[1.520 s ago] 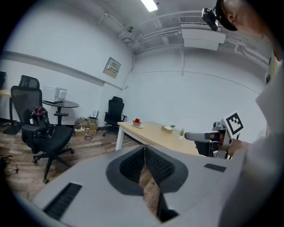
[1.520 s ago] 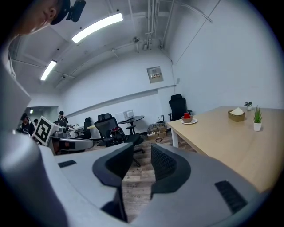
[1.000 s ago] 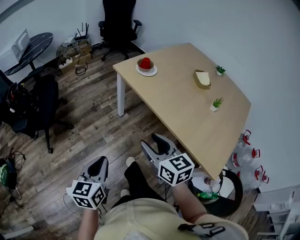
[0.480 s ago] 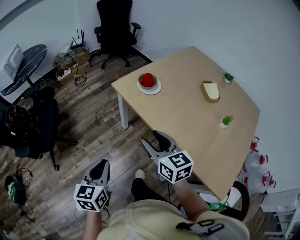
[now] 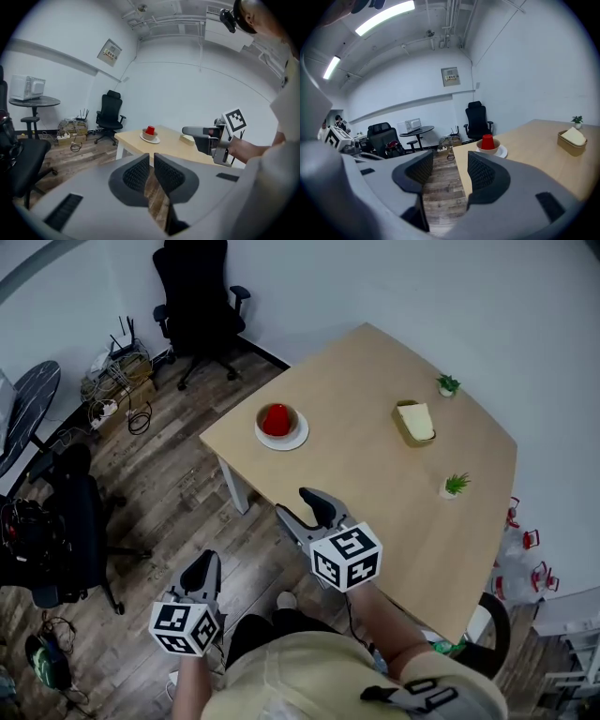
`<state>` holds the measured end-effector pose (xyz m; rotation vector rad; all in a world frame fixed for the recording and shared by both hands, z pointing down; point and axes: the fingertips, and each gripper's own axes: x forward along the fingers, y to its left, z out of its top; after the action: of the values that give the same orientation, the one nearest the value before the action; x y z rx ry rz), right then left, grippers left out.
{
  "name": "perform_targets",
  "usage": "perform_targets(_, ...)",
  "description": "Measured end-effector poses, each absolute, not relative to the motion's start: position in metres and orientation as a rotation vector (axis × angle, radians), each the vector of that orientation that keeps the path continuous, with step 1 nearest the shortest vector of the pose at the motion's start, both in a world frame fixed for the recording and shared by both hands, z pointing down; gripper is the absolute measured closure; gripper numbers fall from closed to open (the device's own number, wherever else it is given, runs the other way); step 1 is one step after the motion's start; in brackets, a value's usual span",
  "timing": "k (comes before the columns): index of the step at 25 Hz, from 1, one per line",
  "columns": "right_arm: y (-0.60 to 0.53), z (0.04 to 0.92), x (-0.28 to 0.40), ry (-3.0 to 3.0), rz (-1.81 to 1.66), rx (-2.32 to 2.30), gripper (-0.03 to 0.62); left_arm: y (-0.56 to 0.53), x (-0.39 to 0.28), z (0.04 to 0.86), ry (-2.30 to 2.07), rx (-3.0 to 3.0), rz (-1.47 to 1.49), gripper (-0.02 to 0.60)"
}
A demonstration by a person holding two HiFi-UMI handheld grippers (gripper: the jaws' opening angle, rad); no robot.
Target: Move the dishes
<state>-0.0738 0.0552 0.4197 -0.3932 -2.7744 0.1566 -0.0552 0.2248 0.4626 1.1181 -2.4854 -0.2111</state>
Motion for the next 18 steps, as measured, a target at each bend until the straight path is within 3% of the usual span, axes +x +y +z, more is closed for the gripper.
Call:
perform_targets(10, 0.031, 0.438, -0.155, -2.774, 0.202, -0.108, 0.367, 0.205, -0.159, 0.461, -2.377, 1.310, -0.214, 0.563)
perform_targets(18, 0.008, 0.460, -0.213, -2.764, 0.199, 0.109, 0.358, 0.188, -0.234, 0.452, -2.346, 1.492, -0.021, 0.563)
